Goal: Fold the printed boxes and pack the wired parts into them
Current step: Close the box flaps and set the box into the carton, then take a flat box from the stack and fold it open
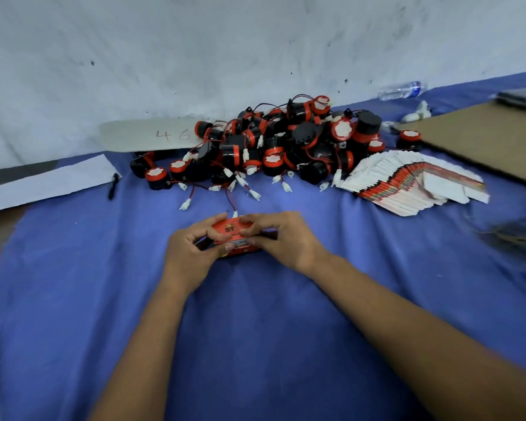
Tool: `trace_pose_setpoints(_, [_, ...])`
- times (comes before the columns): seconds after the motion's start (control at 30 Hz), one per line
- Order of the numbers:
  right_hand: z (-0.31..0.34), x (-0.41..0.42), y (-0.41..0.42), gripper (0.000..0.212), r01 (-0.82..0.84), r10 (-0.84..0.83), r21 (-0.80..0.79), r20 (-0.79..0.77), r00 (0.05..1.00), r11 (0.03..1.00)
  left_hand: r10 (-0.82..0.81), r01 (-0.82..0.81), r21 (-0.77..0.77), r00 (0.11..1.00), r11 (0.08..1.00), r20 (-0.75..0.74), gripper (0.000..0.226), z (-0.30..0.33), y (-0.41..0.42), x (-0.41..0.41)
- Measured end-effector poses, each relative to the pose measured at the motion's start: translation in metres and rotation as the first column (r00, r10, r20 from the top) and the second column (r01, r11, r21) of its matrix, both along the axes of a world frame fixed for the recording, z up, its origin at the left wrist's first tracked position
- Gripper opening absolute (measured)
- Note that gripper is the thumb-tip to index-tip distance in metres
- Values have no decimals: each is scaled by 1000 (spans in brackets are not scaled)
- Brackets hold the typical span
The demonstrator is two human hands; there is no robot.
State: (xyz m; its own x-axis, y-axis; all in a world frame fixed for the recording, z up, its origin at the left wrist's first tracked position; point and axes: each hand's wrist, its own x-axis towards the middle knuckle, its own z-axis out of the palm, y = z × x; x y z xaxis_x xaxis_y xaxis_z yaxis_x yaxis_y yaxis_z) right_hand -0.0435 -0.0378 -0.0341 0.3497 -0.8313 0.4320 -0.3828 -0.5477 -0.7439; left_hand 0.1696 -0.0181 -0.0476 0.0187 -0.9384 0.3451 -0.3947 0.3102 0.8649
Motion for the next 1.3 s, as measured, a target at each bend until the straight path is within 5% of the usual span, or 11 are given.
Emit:
trace_pose_setpoints(0.23, [71,-71,42,9,150,-170,-81,-386,907,985,-231,234,13,964,972,-130,29,29,9,-76])
trace_pose_setpoints(0.37, [138,-166,107,10,428,-479,-216,-352,804,878,-520,514,-95,815,853,-255,11,86,10,-192])
trace_pose_setpoints(0.43, [171,-221,152,8,589,-625,-213,-322,711,780,-668,652,-164,690,741,-276,10,118,23,-264])
trace_pose_setpoints(0.53, [203,-298,230,11,803,-835,-272,-333,439,530,-815,795,-187,543,576,-202,25,151,54,-366])
trace_pose_setpoints(0.67, [212,-375,316,9,944,-961,-323,-275,-30,63,-864,858,-110,504,501,-2,25,164,99,-466])
trace_pose_setpoints(0.73, [205,-396,335,18,978,-872,-209,-478,-104,-2,-848,869,-71,494,490,192,17,160,113,-492])
trace_pose_setpoints(0.83, [195,-401,339,29,999,-754,-39,-656,-36,-14,-801,859,-8,480,512,357,17,147,120,-508])
trace_pose_setpoints(1.0, [201,-379,316,23,986,-918,-165,-385,-98,-36,-766,805,-137,592,577,249,14,133,114,-497])
trace_pose_setpoints(1.17, [189,-306,239,17,951,-962,-165,-131,241,260,-591,586,-293,803,756,82,21,118,86,-465])
trace_pose_setpoints(1.3, [147,-266,147,17,910,-900,2,-142,412,416,-295,304,-77,949,949,115,37,76,42,-428])
